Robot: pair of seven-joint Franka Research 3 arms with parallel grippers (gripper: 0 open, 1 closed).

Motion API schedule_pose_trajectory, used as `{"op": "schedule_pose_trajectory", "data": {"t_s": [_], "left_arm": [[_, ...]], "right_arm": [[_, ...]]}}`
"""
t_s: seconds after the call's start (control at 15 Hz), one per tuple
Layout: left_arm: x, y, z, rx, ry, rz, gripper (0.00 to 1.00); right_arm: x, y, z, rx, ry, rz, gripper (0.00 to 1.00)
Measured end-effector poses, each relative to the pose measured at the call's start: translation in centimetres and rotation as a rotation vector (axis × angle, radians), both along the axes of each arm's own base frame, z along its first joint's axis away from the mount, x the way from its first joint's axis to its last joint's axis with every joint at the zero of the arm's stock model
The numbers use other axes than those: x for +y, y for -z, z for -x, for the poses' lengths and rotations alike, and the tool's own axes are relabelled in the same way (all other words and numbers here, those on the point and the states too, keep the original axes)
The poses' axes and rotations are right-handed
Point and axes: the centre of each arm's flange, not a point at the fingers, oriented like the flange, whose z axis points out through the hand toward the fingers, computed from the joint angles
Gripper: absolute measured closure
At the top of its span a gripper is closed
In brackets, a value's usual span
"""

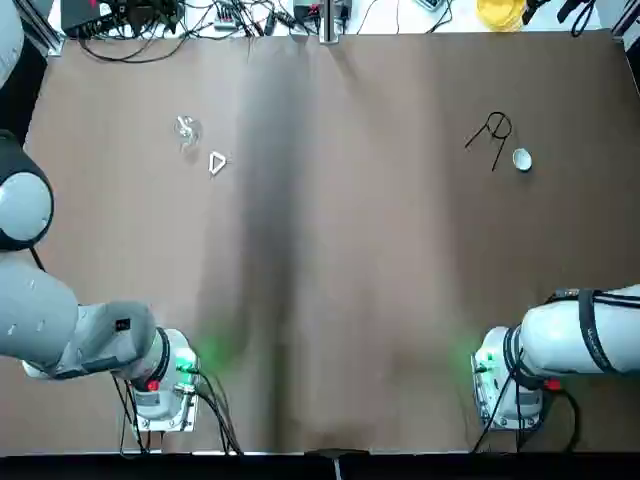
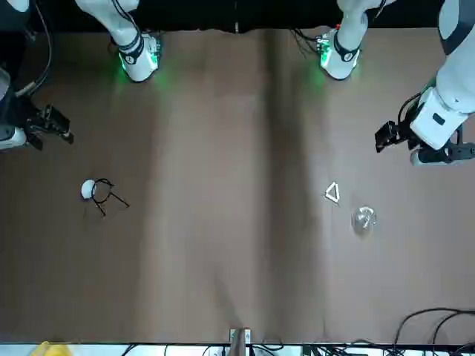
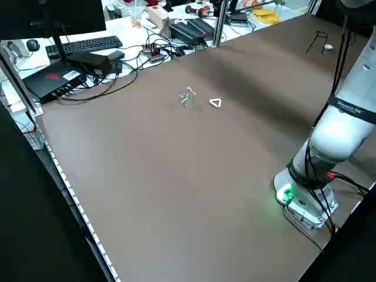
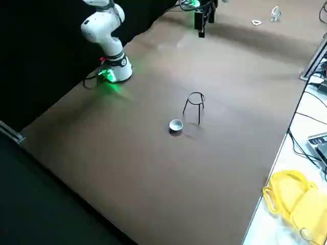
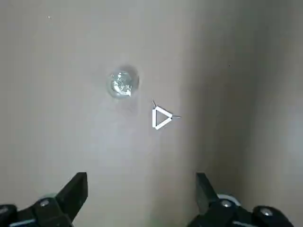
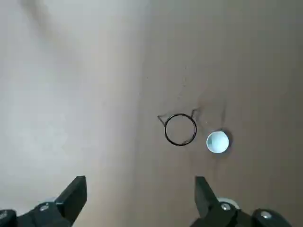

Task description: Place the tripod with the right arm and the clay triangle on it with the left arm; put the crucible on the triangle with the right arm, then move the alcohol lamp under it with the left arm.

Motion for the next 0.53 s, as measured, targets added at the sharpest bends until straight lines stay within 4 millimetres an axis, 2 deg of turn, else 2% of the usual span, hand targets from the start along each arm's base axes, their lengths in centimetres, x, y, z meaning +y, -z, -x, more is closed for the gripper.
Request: {"op": "schedule_pose_trajectory", "data": {"t_s": [0.53], "left_arm": [[0.38,0.52,-0.26,0.008,-0.004,-0.007,0.00]], "right_arm": [[0.40,0.08,-0.08,-0.006,-0.001,0.004,0.00]]}}
